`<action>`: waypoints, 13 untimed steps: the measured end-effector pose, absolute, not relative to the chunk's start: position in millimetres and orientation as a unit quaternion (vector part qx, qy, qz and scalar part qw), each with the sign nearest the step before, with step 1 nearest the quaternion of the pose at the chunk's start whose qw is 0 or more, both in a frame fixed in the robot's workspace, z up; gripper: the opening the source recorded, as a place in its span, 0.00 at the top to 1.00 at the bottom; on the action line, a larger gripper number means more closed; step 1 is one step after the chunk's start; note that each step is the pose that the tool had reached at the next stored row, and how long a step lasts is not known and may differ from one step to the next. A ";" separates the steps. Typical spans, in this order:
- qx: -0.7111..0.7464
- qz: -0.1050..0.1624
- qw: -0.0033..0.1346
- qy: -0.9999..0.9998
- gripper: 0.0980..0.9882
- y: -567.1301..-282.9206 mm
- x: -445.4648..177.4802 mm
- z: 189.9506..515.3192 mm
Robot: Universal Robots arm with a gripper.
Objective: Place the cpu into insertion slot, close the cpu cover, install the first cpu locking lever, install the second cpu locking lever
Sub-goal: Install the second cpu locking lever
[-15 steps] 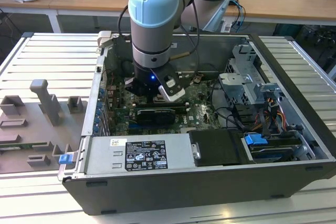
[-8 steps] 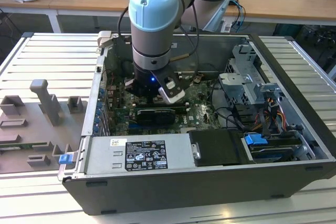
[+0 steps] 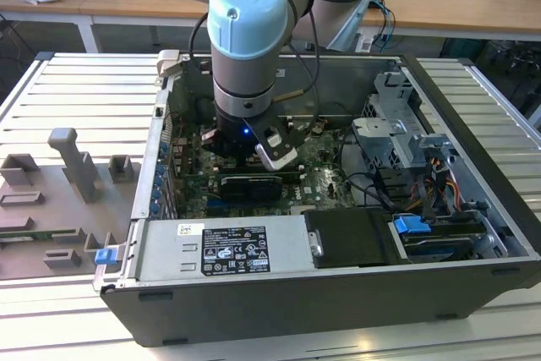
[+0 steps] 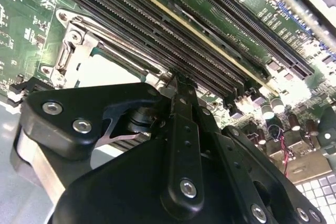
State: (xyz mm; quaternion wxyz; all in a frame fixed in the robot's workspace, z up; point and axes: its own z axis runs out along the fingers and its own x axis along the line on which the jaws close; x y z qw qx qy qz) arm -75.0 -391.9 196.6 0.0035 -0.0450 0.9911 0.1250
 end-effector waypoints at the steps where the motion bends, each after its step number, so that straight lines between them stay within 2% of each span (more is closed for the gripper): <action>1: -0.045 0.125 0.004 0.991 0.99 -391.9 -75.0 196.6; 13: -0.045 0.125 0.004 0.991 0.99 -391.3 -74.9 227.3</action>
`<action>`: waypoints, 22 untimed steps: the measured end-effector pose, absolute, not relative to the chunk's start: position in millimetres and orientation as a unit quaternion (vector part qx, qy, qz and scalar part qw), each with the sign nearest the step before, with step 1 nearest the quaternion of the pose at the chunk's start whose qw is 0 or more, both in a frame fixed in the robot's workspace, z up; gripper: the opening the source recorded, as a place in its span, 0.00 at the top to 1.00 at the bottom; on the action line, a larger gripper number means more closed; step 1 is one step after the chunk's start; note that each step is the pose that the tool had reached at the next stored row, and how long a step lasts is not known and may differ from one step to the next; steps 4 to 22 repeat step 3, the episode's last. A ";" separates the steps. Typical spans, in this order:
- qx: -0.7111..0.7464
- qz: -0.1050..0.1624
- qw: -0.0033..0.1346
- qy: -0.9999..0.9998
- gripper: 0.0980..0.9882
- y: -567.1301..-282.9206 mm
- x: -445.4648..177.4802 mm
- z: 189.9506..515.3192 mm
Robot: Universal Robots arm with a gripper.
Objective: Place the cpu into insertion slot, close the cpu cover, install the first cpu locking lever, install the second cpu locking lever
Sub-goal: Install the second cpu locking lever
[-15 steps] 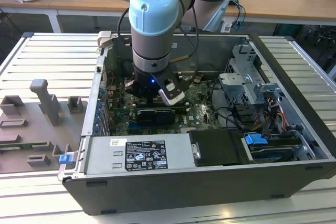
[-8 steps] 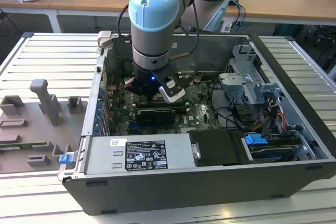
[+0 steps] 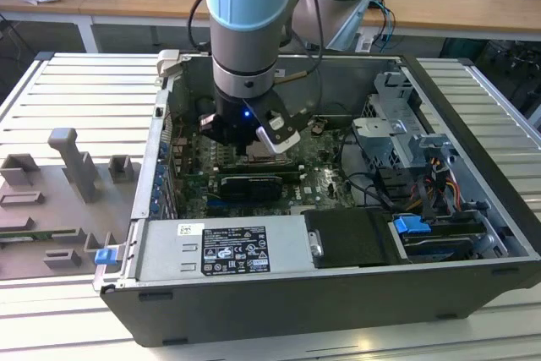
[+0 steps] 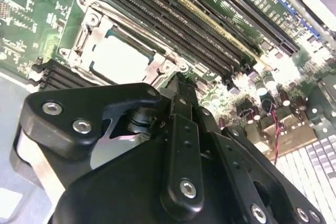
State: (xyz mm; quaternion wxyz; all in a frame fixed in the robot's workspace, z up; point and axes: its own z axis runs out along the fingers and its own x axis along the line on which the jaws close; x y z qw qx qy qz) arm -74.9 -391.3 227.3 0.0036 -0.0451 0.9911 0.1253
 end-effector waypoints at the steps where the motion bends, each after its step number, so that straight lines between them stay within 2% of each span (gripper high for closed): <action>1: -0.045 0.125 0.004 0.991 0.99 -391.3 -74.9 227.4; 22: -0.045 0.125 0.004 0.991 0.99 -391.3 -74.9 227.6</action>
